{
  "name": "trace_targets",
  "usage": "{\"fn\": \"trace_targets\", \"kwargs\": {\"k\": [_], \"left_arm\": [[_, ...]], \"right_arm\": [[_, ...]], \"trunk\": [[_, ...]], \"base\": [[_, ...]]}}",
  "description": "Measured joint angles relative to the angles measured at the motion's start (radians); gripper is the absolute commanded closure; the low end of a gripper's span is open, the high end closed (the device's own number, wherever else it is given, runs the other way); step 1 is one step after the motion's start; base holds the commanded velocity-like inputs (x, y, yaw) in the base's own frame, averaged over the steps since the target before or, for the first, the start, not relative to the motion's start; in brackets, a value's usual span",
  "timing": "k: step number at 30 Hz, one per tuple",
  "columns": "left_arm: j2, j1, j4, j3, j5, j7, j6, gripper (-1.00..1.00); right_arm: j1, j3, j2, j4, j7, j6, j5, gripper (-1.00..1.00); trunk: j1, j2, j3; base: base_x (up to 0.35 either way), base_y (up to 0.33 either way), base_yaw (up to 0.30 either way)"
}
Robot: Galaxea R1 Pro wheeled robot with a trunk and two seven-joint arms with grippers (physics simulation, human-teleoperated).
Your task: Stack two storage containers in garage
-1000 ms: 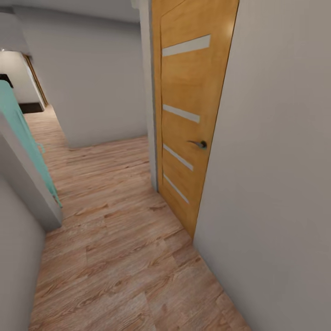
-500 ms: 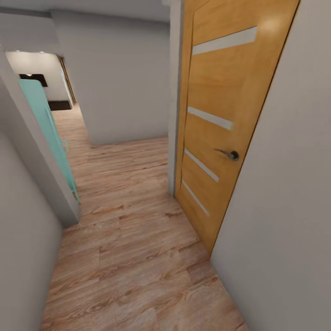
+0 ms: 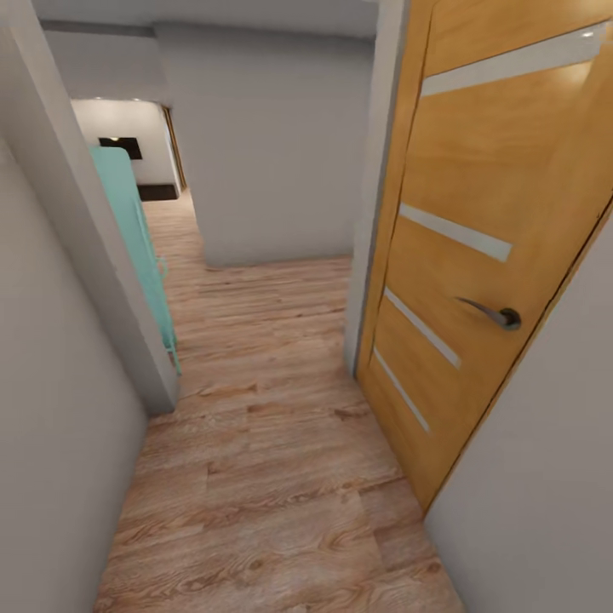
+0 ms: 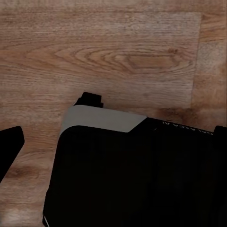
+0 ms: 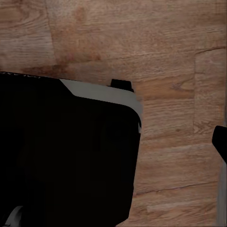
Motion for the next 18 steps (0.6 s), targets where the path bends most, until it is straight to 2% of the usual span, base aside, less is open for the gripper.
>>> {"fn": "trace_targets", "kwargs": {"k": [13, 18], "left_arm": [[0.000, 0.000, 0.000, 0.000, 0.000, 0.000, 0.000, -1.00], [0.000, 0.000, 0.000, 0.000, 0.000, 0.000, 0.000, -1.00]], "right_arm": [[0.000, 0.000, 0.000, 0.000, 0.000, 0.000, 0.000, -1.00], [0.000, 0.000, 0.000, 0.000, 0.000, 0.000, 0.000, -1.00]], "trunk": [[0.000, 0.000, 0.000], [0.000, 0.000, 0.000]], "base": [[0.294, 0.000, 0.269], [0.297, 0.000, 0.118]]}}
